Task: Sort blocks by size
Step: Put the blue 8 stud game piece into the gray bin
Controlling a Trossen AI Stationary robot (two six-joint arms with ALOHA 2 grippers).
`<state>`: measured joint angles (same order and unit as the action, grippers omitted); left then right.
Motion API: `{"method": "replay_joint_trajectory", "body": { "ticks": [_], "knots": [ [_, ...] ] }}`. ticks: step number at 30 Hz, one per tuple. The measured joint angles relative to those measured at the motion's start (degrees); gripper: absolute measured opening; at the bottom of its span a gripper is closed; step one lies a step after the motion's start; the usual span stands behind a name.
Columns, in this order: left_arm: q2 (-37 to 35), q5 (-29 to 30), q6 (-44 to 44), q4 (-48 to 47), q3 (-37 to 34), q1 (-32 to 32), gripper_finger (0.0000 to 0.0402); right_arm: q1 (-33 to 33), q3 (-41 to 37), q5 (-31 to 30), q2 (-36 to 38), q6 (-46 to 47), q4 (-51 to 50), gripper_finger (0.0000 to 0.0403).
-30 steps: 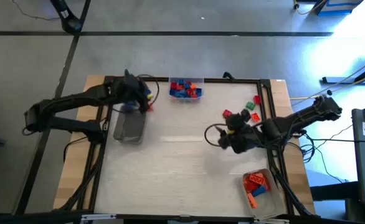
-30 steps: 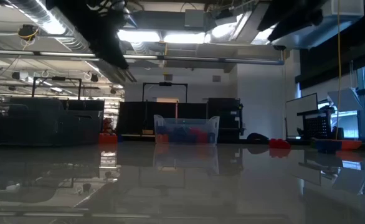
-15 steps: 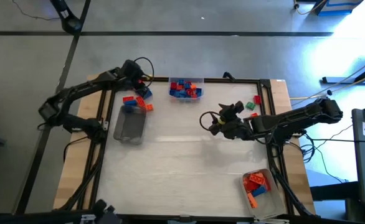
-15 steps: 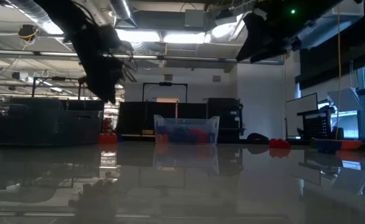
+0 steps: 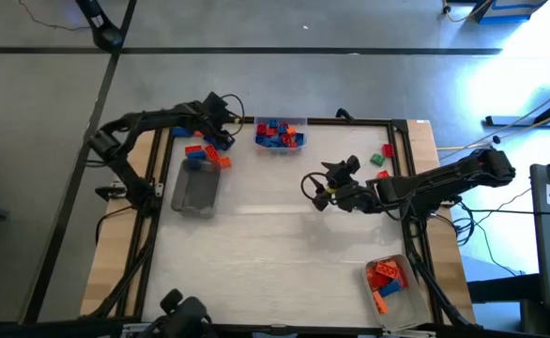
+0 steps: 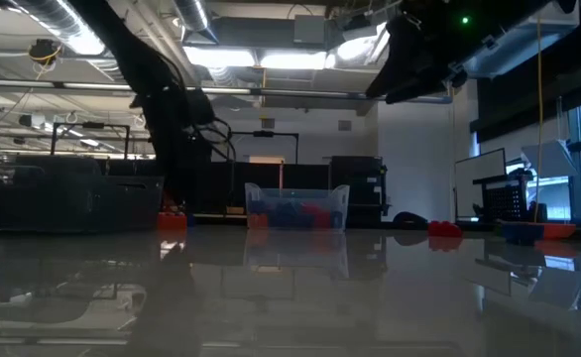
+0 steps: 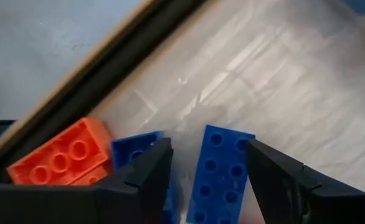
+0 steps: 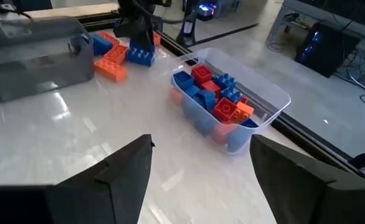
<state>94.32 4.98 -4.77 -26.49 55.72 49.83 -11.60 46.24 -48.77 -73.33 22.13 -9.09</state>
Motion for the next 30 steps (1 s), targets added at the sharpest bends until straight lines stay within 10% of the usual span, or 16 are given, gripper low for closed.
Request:
{"method": "replay_joint_trajectory", "body": {
  "ticks": [20, 30],
  "knots": [
    [3.7, -13.6, -3.9, 4.3, 0.0, -9.9, 0.0190, 0.0, 0.0, -0.1, -3.3, -1.5, 2.2, 0.0269],
    [1.3, 0.9, -15.2, -5.6, 3.4, -14.9, 0.0190, 0.0, 0.0, 0.0, -3.5, -1.6, 2.1, 0.0269]
  ]
}}
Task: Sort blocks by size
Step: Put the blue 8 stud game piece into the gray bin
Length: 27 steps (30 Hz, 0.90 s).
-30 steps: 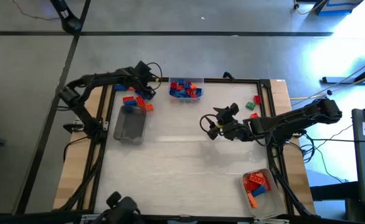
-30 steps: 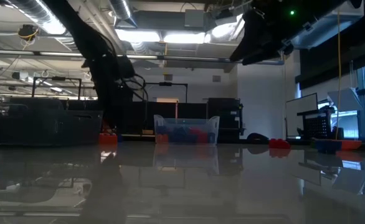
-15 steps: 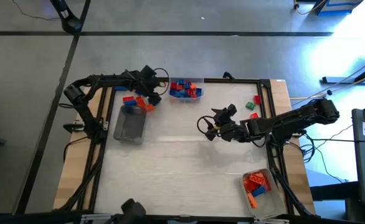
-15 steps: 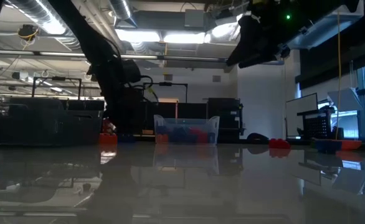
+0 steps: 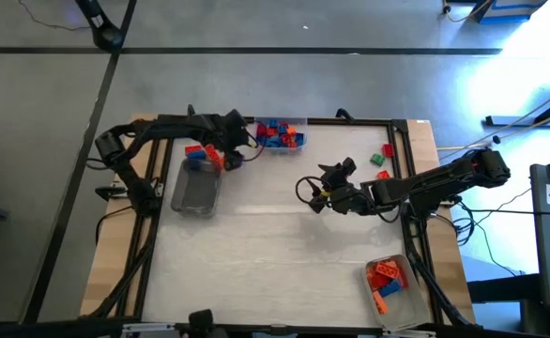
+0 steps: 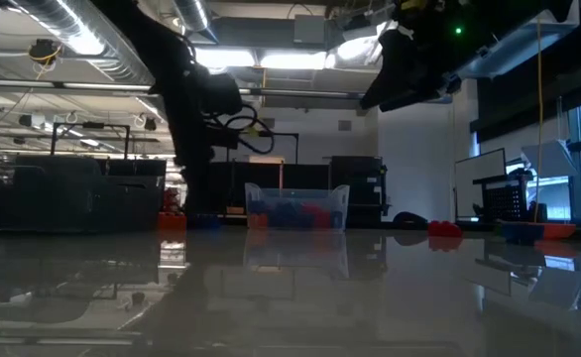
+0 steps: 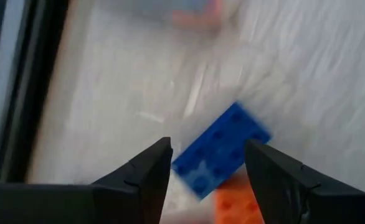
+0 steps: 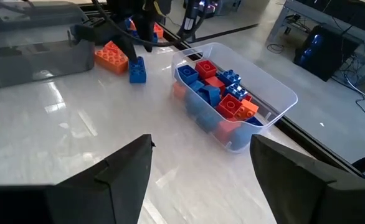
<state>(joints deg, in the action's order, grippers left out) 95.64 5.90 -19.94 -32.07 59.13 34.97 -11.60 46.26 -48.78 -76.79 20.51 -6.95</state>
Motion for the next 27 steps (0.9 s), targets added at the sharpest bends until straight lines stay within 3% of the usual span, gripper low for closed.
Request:
{"method": "replay_joint_trajectory", "body": {
  "ticks": [4, 8, 14, 27],
  "knots": [
    [0.0, -0.2, -5.5, -2.3, -0.1, 0.7, 0.0190, 0.0, 0.0, 0.0, 0.0, 0.0, 0.0, 0.0269],
    [0.0, -5.3, -9.2, -1.6, -1.1, 0.7, 0.0190, 0.2, 0.0, -0.2, 0.0, 0.0, 1.6, 0.0269],
    [0.0, -5.7, -13.3, 4.3, -4.8, 0.7, 0.0190, 0.5, 0.0, 1.9, 0.0, -0.9, 4.2, 0.0269],
    [0.1, -6.9, -10.4, 11.1, -6.3, -5.4, 0.0190, 0.5, 0.0, 1.4, 0.0, -1.9, 4.2, 0.0269]
  ]
}}
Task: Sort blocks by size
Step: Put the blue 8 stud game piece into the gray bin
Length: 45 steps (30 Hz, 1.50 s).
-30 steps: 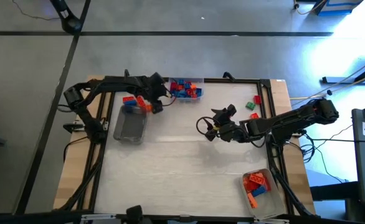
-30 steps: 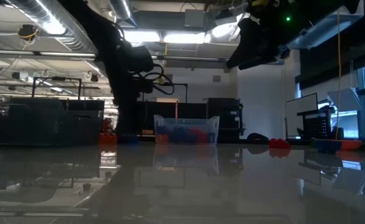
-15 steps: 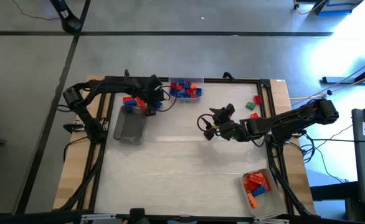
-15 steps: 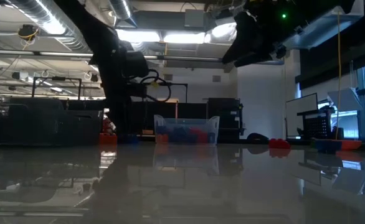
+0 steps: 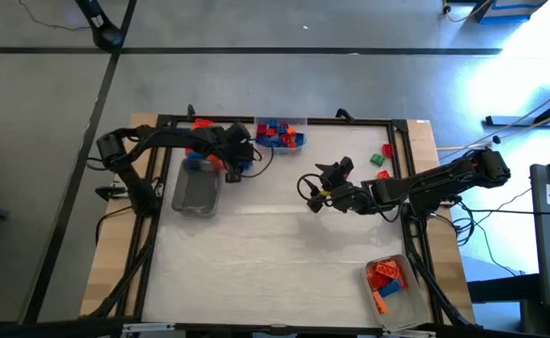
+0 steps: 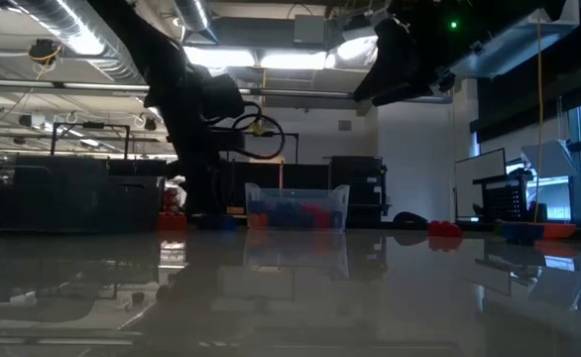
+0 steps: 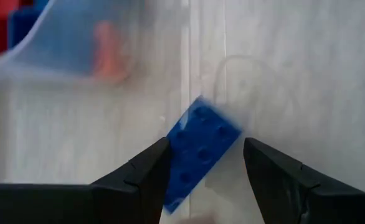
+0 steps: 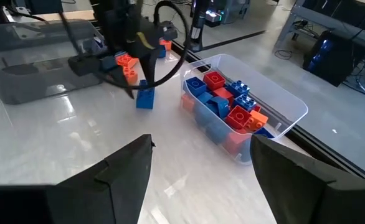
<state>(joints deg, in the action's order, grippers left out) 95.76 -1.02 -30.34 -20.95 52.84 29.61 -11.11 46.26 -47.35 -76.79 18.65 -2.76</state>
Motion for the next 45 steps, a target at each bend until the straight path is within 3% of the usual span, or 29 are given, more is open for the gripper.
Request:
{"method": "replay_joint_trajectory", "body": {
  "ticks": [8, 15, 25, 35, 45],
  "knots": [
    [-0.5, 0.0, 1.4, -1.1, 2.3, -8.0, 0.0190, 0.0, 0.0, 0.0, 0.0, -0.7, 0.0, 0.0269],
    [-5.9, 0.4, 4.4, -7.3, 6.7, -12.7, 0.0190, 0.0, 0.0, -0.1, 0.0, -1.0, 0.1, 0.0269],
    [-13.9, -1.0, 7.3, -11.3, 6.7, -9.0, 0.0191, 0.0, 0.0, 0.7, 0.0, -1.1, 0.1, 0.0269],
    [-12.6, -1.6, 8.5, -12.3, 6.7, -5.3, 0.0247, 0.0, 0.0, 0.5, 0.0, -1.1, 0.1, 0.0269],
    [-9.6, -1.8, 8.6, -17.0, 5.4, -5.1, 0.0250, 0.0, 0.0, 4.2, 0.0, -1.0, 0.1, 0.0269]
  ]
}}
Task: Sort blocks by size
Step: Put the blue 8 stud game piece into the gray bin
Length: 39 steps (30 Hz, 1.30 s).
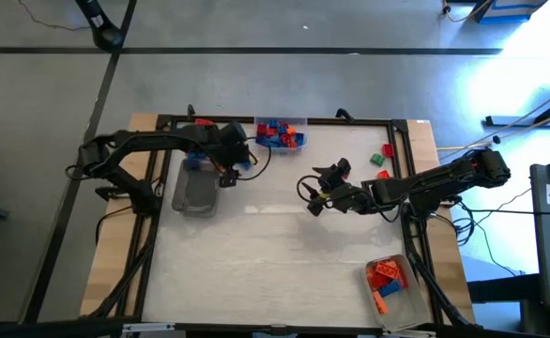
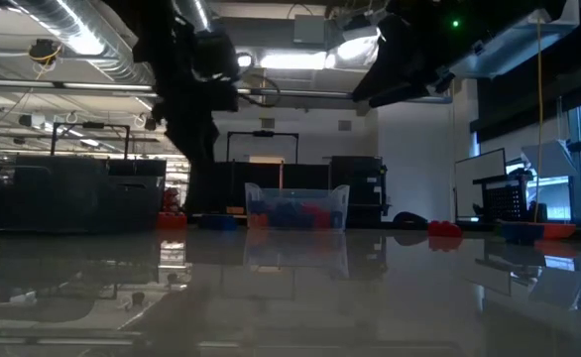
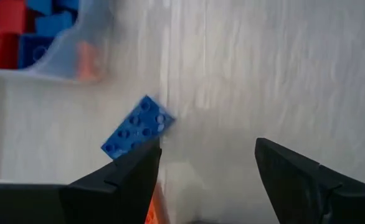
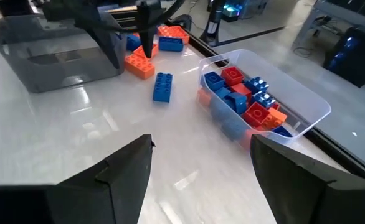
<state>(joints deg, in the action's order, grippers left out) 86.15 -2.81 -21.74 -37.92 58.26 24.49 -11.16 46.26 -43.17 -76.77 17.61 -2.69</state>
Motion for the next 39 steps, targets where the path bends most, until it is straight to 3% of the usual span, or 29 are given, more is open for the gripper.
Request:
{"method": "replay_joint_trajectory", "body": {
  "ticks": [11, 19, 32, 39],
  "knots": [
    [0.0, 2.9, -22.4, 18.8, -10.3, 0.8, 0.0249, 0.0, 0.0, 0.4, -0.3, 0.0, -0.2, 0.0269],
    [1.0, 1.6, -22.4, 24.9, -12.7, 5.7, 0.0249, -0.1, 0.0, 0.3, -0.3, 0.0, -0.2, 0.0269],
    [11.1, -1.9, -20.6, 29.7, -12.3, 9.0, 0.0247, 0.8, 0.0, 0.1, -0.3, -2.5, 0.7, 0.0269],
    [11.2, -2.9, -14.9, 26.8, -12.3, 8.6, 0.0184, 1.1, 0.0, 0.9, -0.3, -2.9, 2.4, 0.0269]
  ]
}}
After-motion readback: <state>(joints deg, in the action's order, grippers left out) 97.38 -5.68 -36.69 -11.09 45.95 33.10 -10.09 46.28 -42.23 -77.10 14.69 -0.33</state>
